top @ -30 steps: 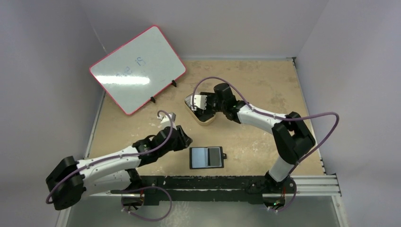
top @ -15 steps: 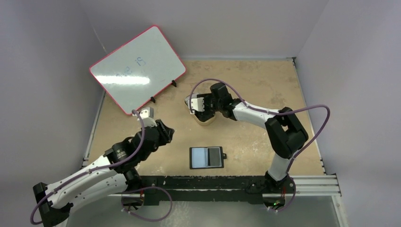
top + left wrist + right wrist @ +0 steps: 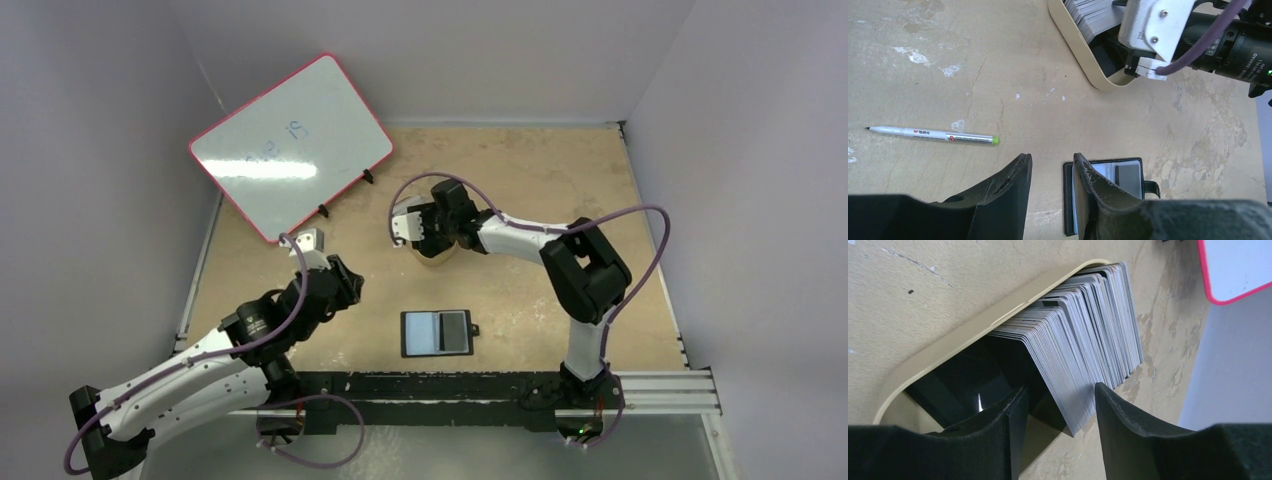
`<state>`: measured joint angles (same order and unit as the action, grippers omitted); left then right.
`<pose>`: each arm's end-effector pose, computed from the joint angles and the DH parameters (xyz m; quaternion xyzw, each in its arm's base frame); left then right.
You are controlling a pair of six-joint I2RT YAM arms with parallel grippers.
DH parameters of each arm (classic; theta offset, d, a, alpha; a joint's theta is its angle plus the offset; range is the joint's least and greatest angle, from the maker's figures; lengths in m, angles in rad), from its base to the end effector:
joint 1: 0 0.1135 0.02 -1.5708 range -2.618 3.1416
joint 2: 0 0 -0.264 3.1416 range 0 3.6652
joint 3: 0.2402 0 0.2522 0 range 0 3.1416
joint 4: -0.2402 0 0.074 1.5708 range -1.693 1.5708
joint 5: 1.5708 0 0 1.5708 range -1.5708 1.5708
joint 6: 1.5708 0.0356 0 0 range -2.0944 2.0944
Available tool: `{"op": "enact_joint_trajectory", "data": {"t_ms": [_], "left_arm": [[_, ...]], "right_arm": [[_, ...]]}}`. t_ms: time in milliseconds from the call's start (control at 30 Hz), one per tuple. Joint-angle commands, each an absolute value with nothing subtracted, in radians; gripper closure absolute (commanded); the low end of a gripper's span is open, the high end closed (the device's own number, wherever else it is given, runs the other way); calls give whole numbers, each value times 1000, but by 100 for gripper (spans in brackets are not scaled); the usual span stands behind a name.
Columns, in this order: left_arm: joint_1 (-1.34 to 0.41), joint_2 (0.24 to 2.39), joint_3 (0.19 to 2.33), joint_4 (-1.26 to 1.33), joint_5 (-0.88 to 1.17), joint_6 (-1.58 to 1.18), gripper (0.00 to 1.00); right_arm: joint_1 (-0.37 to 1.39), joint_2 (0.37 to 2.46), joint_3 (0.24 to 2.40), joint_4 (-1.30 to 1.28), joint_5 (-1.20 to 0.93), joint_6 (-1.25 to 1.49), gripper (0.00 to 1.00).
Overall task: Put the credit cards into the card holder
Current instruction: Pick up the credit card from the storage box.
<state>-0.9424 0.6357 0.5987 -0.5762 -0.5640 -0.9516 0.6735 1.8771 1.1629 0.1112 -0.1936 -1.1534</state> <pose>0.0975 -0.1018 0.2612 -0.1321 0.8519 -0.2149 0.4590 0.3191 0.2634 0.1883 -0.7249 0.5027 -0.0269 0.4701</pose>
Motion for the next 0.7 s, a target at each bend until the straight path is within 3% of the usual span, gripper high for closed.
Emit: {"op": "enact_joint_trajectory", "data": {"t_ms": [0,667], "left_arm": [[-940,626,645,-571,-583,-958,64],[-940,629,613,-539,-546,-972,64]], "right_arm": [[693,1913,1236,115,-113,-1189,48],[692,1844,1253,130,-118,-1109,64]]}}
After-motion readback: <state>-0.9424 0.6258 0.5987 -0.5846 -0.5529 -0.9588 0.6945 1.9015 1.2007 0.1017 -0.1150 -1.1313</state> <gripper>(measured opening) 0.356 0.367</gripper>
